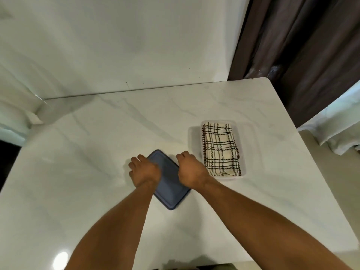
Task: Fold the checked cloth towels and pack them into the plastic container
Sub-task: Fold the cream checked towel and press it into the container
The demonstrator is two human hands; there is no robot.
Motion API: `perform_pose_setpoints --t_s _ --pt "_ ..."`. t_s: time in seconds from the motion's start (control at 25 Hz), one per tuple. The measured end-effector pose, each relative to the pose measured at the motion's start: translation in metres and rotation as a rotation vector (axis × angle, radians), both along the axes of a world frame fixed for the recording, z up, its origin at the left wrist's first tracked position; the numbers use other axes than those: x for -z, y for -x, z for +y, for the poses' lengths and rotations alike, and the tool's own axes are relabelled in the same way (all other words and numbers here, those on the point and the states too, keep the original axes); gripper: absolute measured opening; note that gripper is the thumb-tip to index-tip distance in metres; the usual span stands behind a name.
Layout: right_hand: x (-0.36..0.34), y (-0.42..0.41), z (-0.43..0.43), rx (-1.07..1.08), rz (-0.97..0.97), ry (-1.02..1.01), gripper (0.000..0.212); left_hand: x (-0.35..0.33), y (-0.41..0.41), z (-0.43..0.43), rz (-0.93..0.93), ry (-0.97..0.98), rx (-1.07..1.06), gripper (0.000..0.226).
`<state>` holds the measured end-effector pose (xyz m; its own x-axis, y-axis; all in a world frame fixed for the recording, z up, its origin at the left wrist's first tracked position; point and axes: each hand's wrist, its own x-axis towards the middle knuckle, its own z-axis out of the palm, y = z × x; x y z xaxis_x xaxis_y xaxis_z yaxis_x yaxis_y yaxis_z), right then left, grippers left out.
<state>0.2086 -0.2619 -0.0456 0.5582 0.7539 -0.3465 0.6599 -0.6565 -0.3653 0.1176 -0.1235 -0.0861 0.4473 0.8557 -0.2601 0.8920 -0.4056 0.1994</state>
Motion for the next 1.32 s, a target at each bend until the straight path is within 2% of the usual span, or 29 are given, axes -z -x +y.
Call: perform_pose_setpoints --t_s 0.12,0.24,0.4,0.48,0.6,0.64,0.76,0.88,1.0,1.08,1.16,1.24,1.32 --pt "0.027 0.027 -0.006 0.106 0.019 0.173 0.058 0.009 0.019 0.014 0.038 0.243 -0.269 0.065" --pt "0.046 0.04 -0.01 0.151 0.036 0.189 0.053 0.022 0.028 0.011 0.049 0.409 -0.195 0.064" --pt "0.058 0.042 -0.015 0.356 0.12 0.189 0.043 0.042 0.029 0.02 -0.057 0.556 -0.356 0.06" --pt "0.061 0.038 -0.02 0.407 0.186 0.172 0.036 0.044 0.032 0.03 -0.152 0.694 -0.432 0.043" --pt "0.059 0.024 -0.022 0.41 0.288 0.095 0.029 0.008 0.03 0.032 -0.435 0.783 -0.523 0.005" --pt "0.057 0.019 -0.02 0.435 0.325 0.041 0.027 -0.006 0.024 0.033 -0.551 0.802 -0.532 0.009" --pt "0.034 0.009 -0.004 0.476 0.327 -0.12 0.029 -0.047 -0.001 0.034 -0.794 0.786 -0.47 0.018" --pt "-0.005 0.007 0.015 0.42 0.276 -0.342 0.041 -0.079 -0.031 0.028 -0.869 0.726 -0.349 0.02" --pt "-0.044 0.002 0.023 0.437 0.524 -0.649 0.041 -0.103 -0.06 0.014 -0.894 0.58 -0.188 0.024" --pt "-0.055 -0.011 0.017 0.468 0.593 -0.745 0.041 -0.113 -0.077 0.004 -0.886 0.519 -0.101 0.029" --pt "-0.062 -0.029 0.0 0.457 0.537 -0.754 0.031 -0.115 -0.089 -0.007 -0.893 0.553 -0.02 0.036" --pt "-0.062 -0.046 -0.018 0.458 0.358 -0.738 0.019 -0.117 -0.097 -0.02 -0.896 0.587 0.025 0.041" --pt "-0.054 -0.06 -0.042 0.611 0.329 -0.772 0.021 -0.108 -0.103 -0.025 -0.816 0.384 0.031 0.032"
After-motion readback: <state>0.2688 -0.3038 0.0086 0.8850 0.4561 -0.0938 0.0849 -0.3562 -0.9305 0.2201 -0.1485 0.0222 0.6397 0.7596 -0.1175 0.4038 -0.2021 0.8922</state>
